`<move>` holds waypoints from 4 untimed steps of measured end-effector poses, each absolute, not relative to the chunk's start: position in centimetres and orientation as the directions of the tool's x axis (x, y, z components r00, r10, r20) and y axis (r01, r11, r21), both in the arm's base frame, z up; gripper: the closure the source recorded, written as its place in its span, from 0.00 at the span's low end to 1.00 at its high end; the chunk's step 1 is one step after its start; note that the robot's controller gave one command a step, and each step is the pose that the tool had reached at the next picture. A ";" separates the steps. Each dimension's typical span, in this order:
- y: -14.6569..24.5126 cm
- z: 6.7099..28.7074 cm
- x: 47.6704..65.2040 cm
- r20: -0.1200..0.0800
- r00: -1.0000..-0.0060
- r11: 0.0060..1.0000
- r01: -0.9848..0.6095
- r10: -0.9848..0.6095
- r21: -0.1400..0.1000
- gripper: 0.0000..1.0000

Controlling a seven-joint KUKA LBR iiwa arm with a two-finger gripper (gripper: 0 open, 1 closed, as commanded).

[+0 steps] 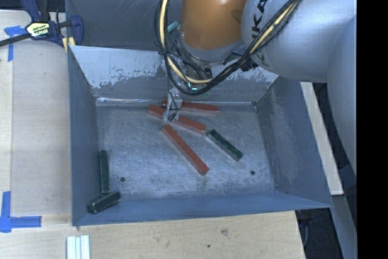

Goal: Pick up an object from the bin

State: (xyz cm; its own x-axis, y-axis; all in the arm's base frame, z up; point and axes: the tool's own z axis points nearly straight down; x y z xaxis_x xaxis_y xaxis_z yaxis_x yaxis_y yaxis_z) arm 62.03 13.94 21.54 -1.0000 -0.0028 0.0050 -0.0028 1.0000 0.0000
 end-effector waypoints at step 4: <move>-3.4 6.9 56.7 0.001 -0.971 0.971 0.238 0.238 0.000 0.00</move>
Offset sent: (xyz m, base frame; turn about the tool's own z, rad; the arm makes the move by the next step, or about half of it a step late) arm -0.0076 -0.0930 -0.1454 -0.0732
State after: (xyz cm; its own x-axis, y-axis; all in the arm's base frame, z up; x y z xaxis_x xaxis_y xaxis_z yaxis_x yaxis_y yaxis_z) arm 56.71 -3.36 6.90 -0.9712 0.2382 0.0006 0.2382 0.9712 -0.0001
